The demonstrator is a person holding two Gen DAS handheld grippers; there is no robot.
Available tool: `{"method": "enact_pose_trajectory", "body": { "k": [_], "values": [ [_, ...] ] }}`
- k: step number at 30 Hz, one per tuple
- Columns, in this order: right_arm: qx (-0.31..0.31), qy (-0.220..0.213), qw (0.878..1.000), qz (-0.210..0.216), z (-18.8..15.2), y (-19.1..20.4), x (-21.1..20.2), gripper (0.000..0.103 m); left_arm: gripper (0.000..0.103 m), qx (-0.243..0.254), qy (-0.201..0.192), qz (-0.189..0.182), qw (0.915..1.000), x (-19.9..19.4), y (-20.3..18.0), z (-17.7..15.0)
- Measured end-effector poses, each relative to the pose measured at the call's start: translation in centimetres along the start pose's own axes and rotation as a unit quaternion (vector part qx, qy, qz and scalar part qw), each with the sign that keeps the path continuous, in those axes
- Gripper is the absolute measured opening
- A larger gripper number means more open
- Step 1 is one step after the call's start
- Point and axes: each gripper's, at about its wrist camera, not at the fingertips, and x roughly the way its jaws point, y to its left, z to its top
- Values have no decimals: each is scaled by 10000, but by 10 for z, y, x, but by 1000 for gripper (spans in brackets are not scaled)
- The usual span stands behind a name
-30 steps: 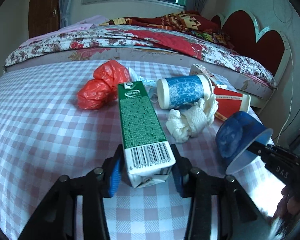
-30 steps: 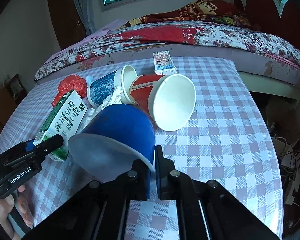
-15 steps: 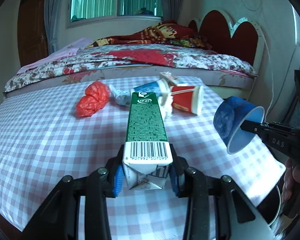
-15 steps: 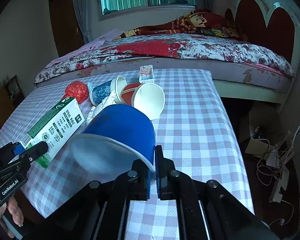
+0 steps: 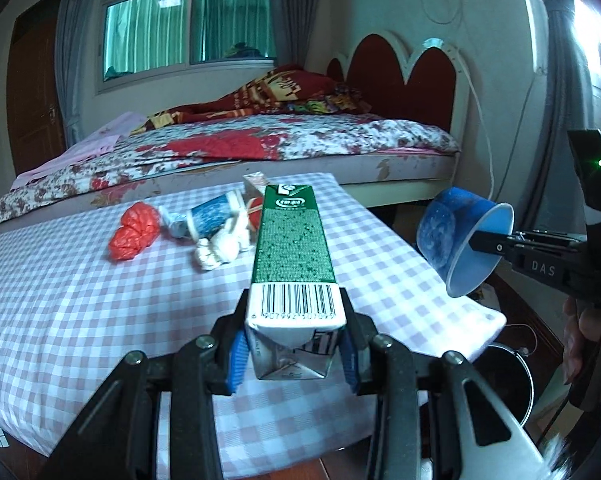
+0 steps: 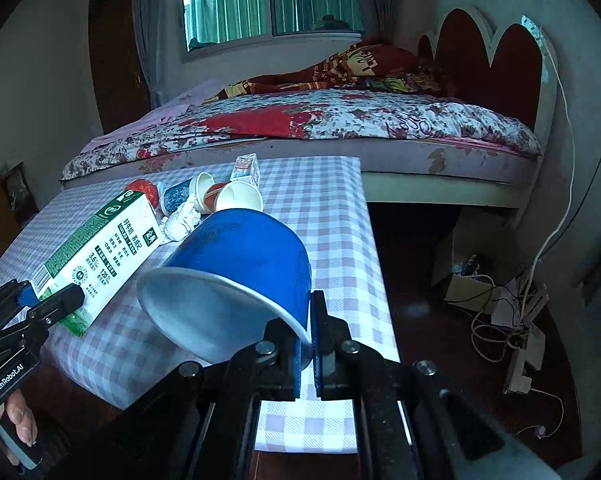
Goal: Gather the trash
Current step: 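Carry the blue cup and green carton over the black bin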
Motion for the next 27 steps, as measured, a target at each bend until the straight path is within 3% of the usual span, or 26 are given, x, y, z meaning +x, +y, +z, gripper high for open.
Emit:
{"method": "enact_pose_trajectory", "body": {
  "k": [15,27],
  "values": [
    [629,-77,9962,-602,-36,-83,-47,4,39,524,108,-641,9965,-6,-90,-10],
    [944,163,9895,-1085,-78,-137,-72,4,39,951,332,-1255,9870,-5,-155,-25]
  ]
}}
